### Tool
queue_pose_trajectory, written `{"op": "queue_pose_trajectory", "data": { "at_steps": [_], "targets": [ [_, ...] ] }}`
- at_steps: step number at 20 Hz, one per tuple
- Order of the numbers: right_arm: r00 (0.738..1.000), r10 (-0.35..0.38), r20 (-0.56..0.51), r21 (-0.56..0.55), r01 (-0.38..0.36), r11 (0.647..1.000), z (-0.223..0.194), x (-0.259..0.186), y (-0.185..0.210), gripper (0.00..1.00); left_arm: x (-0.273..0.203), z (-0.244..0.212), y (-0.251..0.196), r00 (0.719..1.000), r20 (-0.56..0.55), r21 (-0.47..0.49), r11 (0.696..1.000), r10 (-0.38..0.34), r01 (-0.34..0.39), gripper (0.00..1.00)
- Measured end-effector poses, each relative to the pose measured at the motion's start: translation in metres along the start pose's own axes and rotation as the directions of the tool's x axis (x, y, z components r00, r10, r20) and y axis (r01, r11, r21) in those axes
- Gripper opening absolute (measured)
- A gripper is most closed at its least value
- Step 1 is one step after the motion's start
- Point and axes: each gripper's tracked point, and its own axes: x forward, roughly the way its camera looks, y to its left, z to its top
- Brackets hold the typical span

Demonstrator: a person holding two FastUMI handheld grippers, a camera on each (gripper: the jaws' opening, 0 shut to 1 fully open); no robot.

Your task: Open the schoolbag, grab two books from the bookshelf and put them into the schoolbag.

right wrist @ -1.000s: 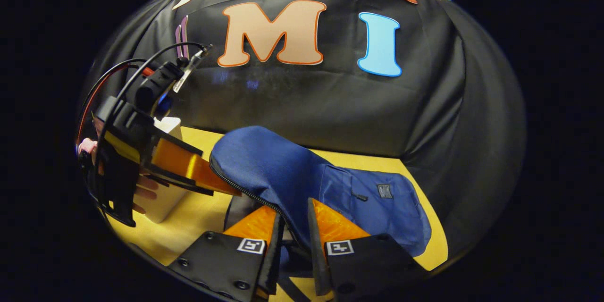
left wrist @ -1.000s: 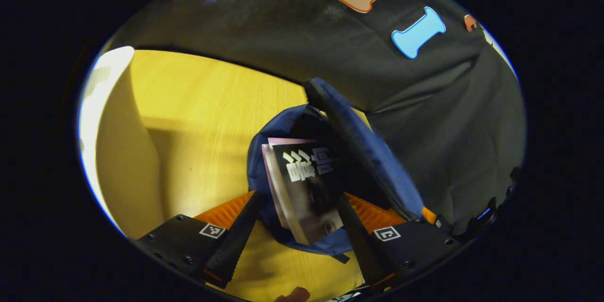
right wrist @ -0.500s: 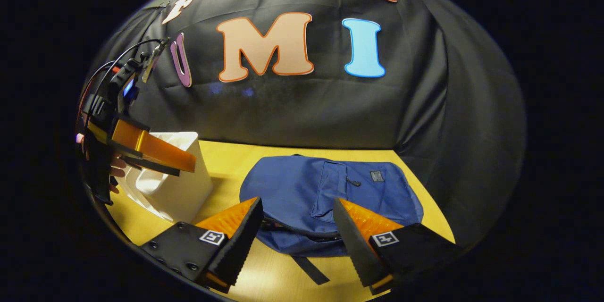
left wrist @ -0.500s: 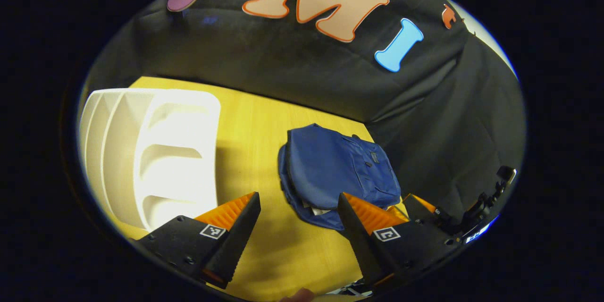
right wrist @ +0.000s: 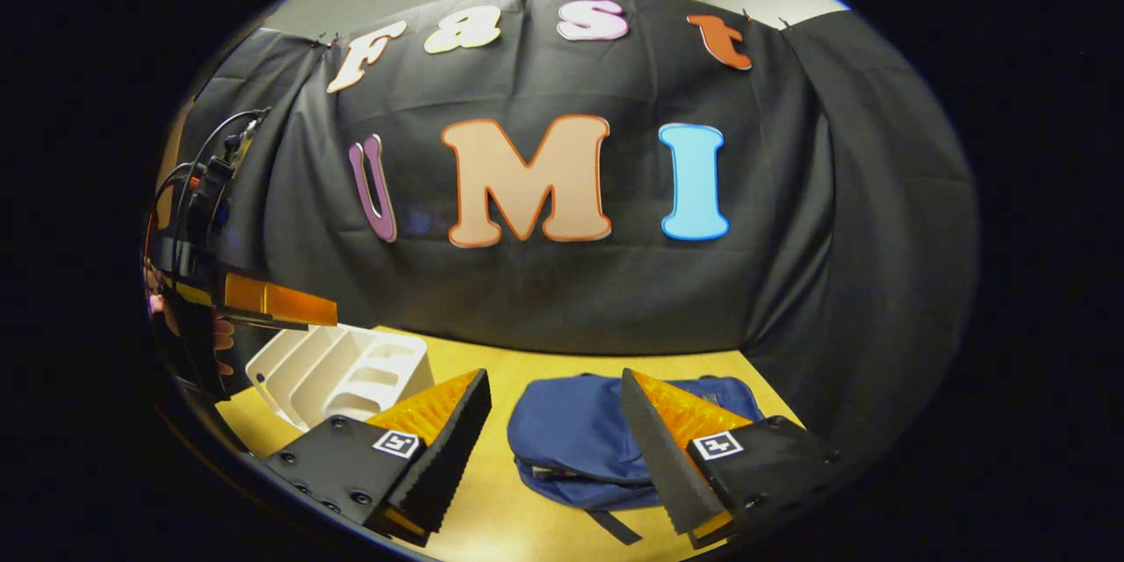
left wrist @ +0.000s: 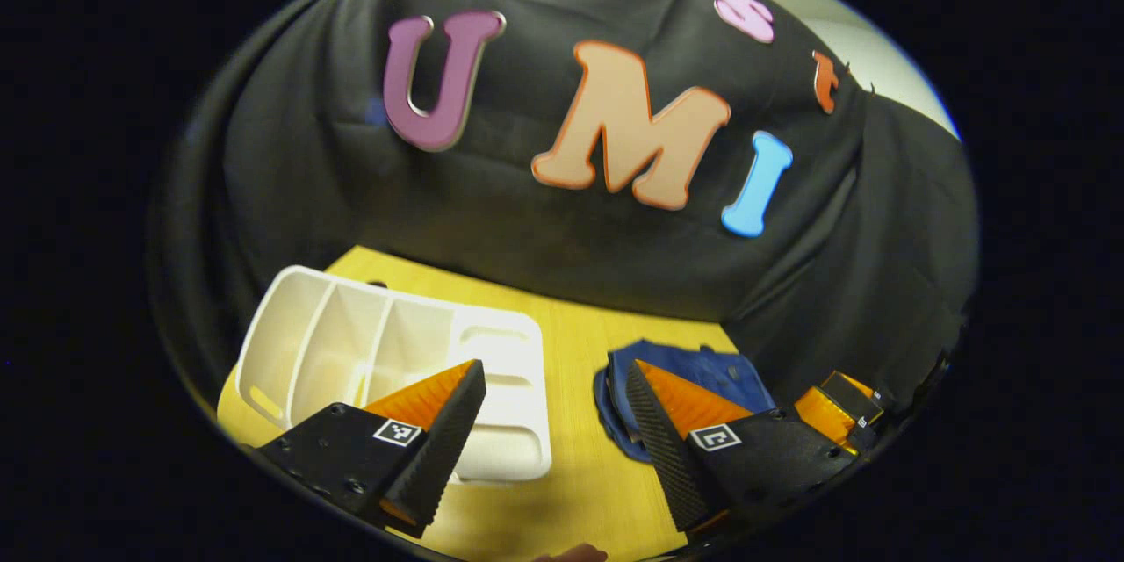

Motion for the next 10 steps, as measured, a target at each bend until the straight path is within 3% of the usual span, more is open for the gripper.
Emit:
{"op": "queue_pose_trajectory", "data": {
  "at_steps": [7,8,10],
  "targets": [
    [0.989,0.014,0.146,-0.029,-0.010,1.000,0.058,-0.005,0.033,0.97,-0.045,0.072,0.045,0.955,0.282,0.098,0.987,0.093,-0.125,0.93],
    [0.987,0.016,0.157,-0.028,-0.011,1.000,0.060,-0.006,0.038,0.98,-0.050,0.080,0.048,0.944,0.314,0.102,0.985,0.102,-0.140,0.88],
    [0.985,0.013,0.173,-0.027,-0.008,1.000,0.064,-0.008,0.042,0.99,-0.056,0.089,0.055,0.928,0.355,0.103,0.982,0.116,-0.161,0.93]
  ]
}}
